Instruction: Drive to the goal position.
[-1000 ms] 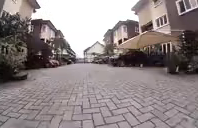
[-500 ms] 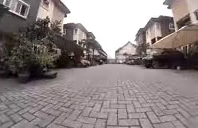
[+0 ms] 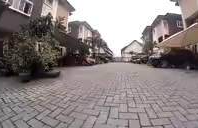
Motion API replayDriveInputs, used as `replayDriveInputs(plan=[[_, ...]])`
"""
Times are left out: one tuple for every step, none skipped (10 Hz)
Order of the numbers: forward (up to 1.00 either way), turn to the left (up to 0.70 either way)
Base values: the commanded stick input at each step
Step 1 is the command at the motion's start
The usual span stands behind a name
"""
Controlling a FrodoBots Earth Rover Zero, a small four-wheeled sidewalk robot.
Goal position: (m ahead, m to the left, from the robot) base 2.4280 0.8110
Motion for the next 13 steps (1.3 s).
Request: replayDriveInputs(plan=[[0.70, 0.00], [0.70, 0.00], [0.70, 0.00], [0.70, 0.00], [0.70, 0.00], [0.70, 0.00], [0.70, -0.21], [0.70, -0.22], [0.70, 0.00], [0.70, 0.00], [0.70, 0.00], [0.70, 0.00], [0.70, 0.00]])
